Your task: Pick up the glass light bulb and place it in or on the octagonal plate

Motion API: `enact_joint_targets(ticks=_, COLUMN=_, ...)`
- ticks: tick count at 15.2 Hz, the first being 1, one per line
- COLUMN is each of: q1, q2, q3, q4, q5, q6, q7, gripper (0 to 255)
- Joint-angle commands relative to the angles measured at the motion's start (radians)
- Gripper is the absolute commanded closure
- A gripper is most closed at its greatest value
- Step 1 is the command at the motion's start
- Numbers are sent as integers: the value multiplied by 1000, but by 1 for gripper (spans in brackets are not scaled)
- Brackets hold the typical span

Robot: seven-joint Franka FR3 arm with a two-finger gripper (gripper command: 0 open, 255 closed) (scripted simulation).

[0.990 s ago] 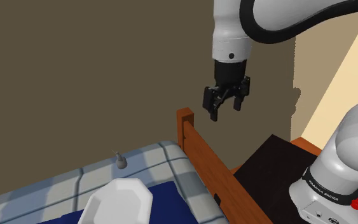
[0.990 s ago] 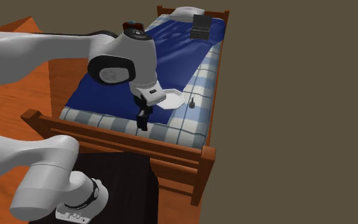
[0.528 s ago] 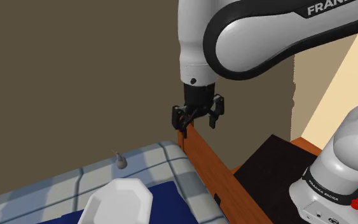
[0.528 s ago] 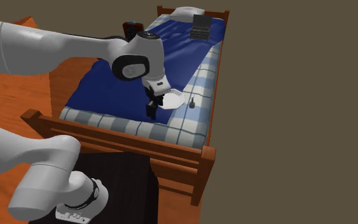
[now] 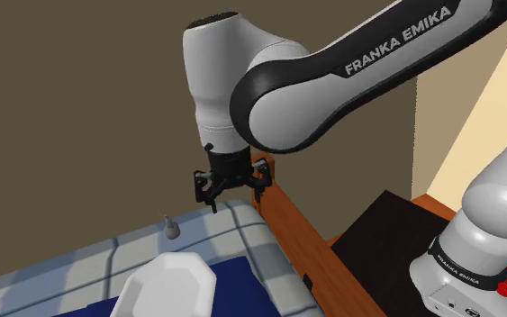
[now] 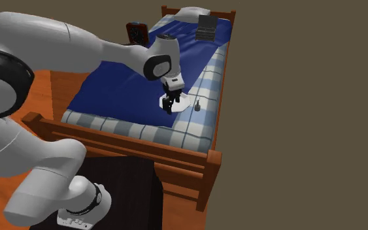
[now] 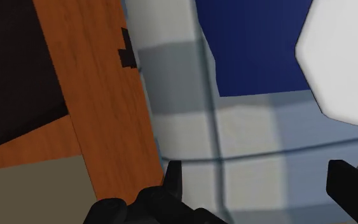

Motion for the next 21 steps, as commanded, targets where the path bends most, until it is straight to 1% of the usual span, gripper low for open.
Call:
enact_joint_targets(ticks=1, q1=-20, q2=138, q3=61, q4=71, q5=-151, q6=13, q7=164, gripper=0)
enact_joint_targets(ticks=2, q1=-6, q2=214, q3=68, q4=109, q5=-235, q6=8, q7=246, gripper=0)
enact_joint_targets(ticks=3, q1=22, q2=286, q3=61, q4=150, q5=-314, q6=-2, q7=320, gripper=0)
enact_joint_targets(ticks=5, q1=110, q2=406, q3=10, q4=238, q5=-435, q6=-29, q7=438, gripper=0)
enact_joint_targets(ticks=6, q1=157, q2=457, q3=-21, q4=284, q5=-481, q6=-43, q7=483, gripper=0)
enact_joint_targets(ticks=9, q1=283, q2=593, q3=-102, q4=432, q5=-588, q6=-92, q7=588, gripper=0)
enact_joint_targets(ticks=13, q1=432, q2=760, q3=-197, q4=658, q5=-683, q6=-165, q7=676, gripper=0)
enact_joint_targets(ticks=14, q1=438, q2=766, q3=-201, q4=668, q5=-686, q6=-168, q7=678, gripper=0)
enact_joint_targets(ticks=21, q1=440, q2=809, q3=-228, q4=635, q5=-721, q6=-100, q7=698, gripper=0)
